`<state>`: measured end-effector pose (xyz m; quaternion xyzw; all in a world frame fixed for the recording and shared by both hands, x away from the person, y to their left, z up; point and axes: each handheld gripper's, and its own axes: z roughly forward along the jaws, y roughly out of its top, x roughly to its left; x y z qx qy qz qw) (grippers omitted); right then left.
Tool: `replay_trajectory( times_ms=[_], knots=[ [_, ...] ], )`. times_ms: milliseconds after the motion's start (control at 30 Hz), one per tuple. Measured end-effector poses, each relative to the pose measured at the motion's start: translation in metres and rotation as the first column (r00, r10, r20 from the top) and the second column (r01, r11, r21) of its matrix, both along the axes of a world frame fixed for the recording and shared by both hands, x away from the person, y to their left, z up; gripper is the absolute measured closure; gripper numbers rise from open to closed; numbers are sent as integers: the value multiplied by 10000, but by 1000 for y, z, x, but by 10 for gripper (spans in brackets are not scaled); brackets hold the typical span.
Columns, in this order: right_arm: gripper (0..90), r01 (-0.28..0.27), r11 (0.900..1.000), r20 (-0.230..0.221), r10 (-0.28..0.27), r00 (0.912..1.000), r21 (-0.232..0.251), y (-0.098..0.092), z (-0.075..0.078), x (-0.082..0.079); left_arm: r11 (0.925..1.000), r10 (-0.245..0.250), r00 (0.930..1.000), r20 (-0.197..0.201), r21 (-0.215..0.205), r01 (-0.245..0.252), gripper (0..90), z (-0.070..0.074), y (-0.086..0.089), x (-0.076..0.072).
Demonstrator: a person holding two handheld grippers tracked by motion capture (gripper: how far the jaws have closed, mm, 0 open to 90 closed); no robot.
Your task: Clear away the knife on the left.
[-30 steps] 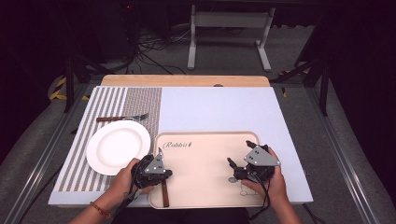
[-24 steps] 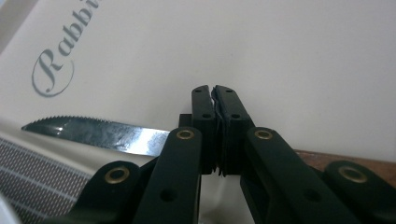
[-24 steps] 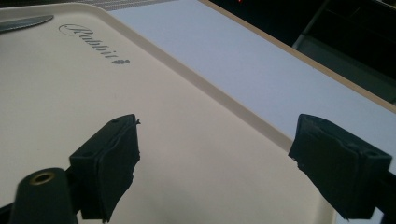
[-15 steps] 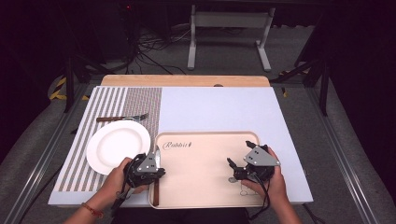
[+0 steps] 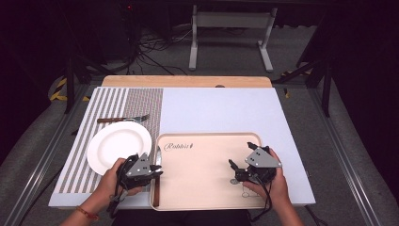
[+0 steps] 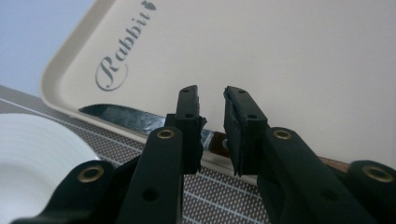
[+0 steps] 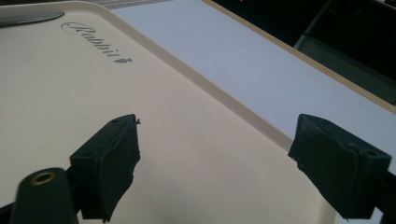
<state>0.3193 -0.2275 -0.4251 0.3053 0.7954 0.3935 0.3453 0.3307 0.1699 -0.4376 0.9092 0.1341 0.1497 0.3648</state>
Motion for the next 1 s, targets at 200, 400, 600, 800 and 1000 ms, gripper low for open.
replay_trajectory(
  times_ms=[200, 400, 600, 800, 1000],
  knots=[
    [155, -50, 10000, 47, 50, 10000, 13, 1, 1, -1, 9989, 161, 9970, 751, -461, -127, 711, 8, 11, -5],
    [155, -102, 9999, 75, 101, 9999, 64, 2, 2, -1, 9981, 270, 9921, 1225, -586, -200, 660, 14, 19, -9],
    [156, -133, 9999, 69, 133, 9999, 67, 2, 2, -1, 9980, 194, 9871, 1586, -622, -96, 611, 19, 23, -12],
    [157, -158, 9998, 103, 158, 9998, 88, 3, 3, -2, 9972, 418, 9847, 1691, -680, -306, 542, 22, 28, -14],
    [158, -212, 9997, 117, 211, 9997, 76, 3, 3, -2, 9963, 592, 9804, 1879, -720, -463, 460, 23, 33, -16]
  ],
)
